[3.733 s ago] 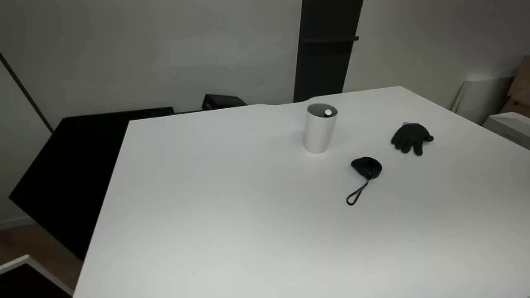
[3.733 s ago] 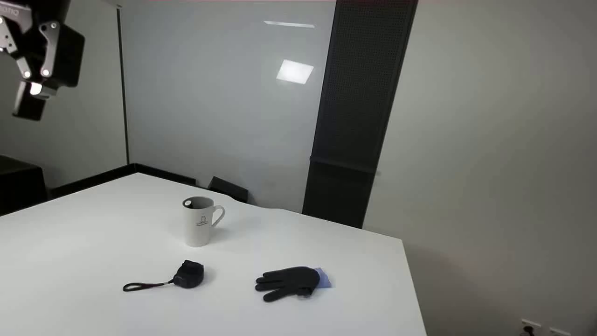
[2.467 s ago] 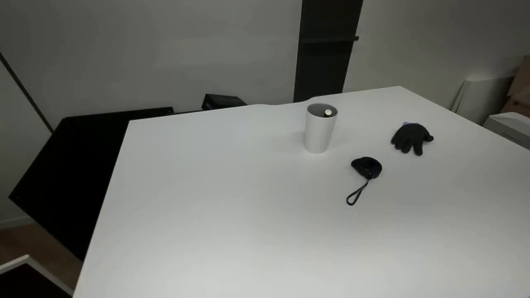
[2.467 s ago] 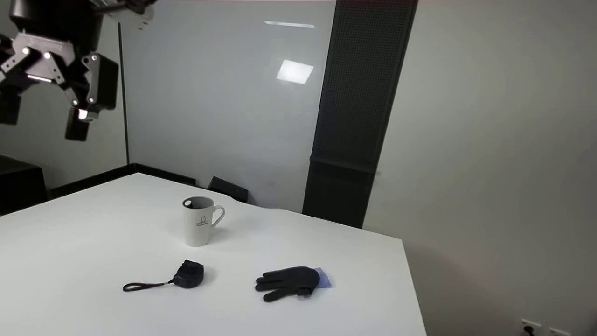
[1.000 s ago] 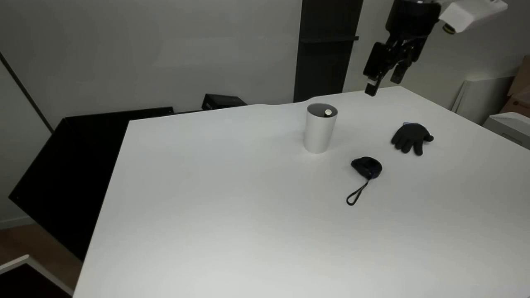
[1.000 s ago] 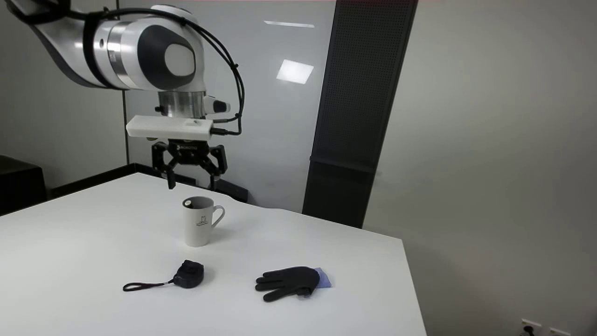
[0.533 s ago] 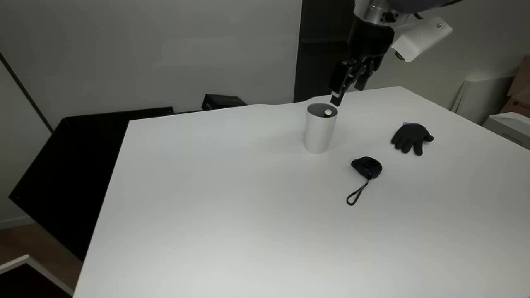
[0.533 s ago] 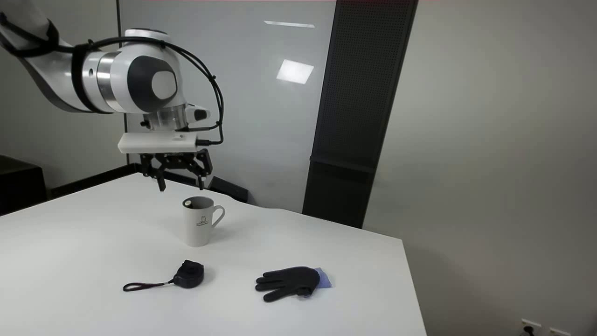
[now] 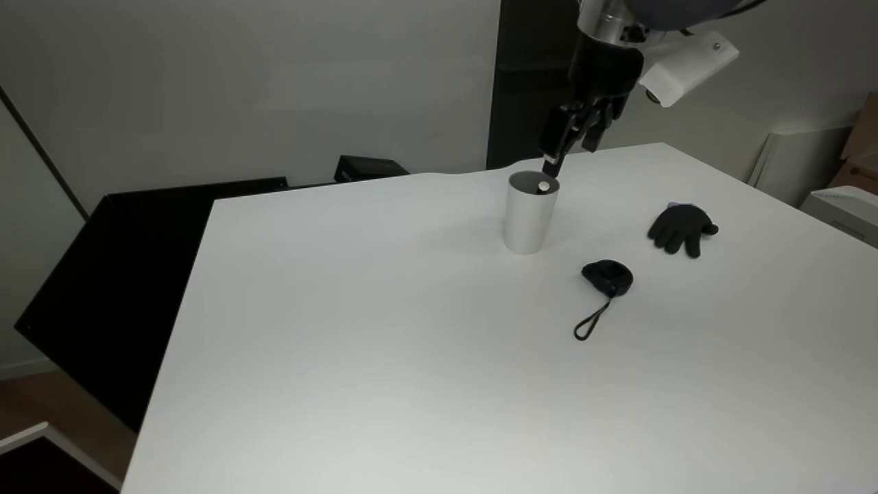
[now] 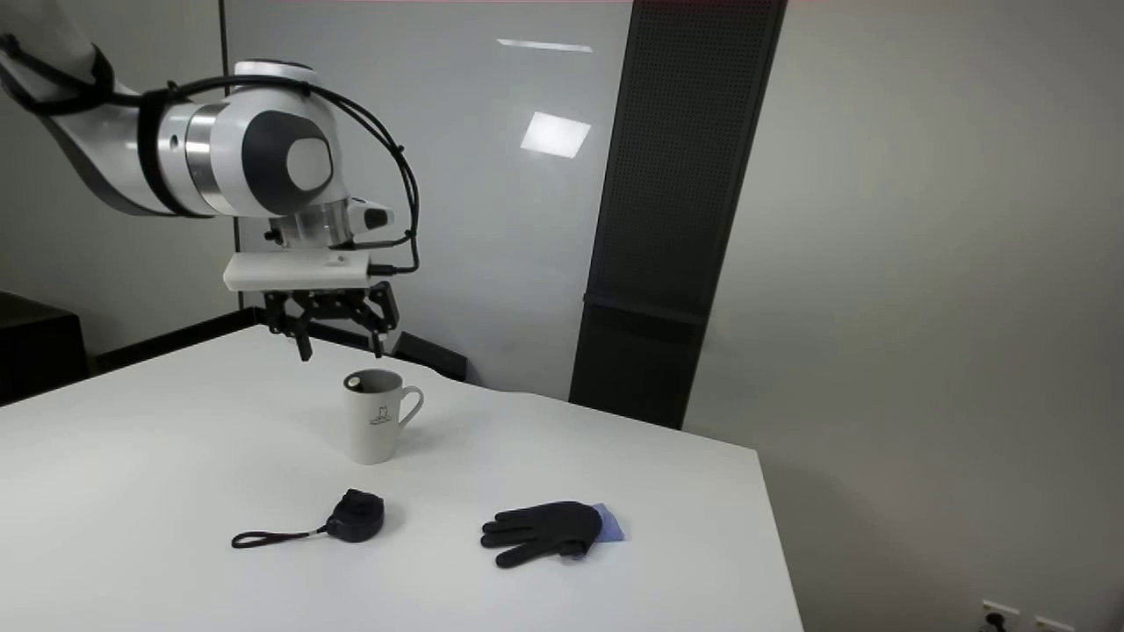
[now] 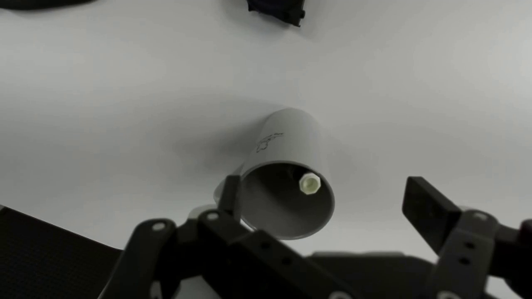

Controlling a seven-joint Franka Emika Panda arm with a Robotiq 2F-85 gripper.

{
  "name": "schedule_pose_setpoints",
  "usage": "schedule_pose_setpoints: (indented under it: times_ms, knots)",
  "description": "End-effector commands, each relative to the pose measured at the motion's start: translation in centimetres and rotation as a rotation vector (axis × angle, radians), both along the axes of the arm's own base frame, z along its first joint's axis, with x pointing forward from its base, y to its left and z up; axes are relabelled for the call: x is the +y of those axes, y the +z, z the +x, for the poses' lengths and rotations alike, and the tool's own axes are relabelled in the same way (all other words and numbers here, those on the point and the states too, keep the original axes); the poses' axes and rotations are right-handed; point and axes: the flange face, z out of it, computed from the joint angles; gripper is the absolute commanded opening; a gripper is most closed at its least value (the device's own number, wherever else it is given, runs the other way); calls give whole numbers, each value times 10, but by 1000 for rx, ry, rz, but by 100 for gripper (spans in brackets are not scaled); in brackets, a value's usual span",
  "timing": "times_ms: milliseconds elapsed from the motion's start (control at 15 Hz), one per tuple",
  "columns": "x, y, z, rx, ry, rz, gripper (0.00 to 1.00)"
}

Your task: Take the black marker out of the mug

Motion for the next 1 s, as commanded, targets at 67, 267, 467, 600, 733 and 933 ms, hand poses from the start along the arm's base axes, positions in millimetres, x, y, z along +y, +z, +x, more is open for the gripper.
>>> schedule_pose_setpoints:
  times_ms: [67, 267, 467, 600, 733, 933]
  knots:
    - [3, -2, 0, -27, 16, -23, 100]
    - [6, -2, 4, -108, 59, -80, 100]
    - [5, -3, 12, -185, 76, -118, 100]
    - [5, -8, 16, -209, 65, -114, 100]
    - [6, -17, 19, -213, 54, -102, 100]
    - [8, -29, 20, -206, 47, -97, 100]
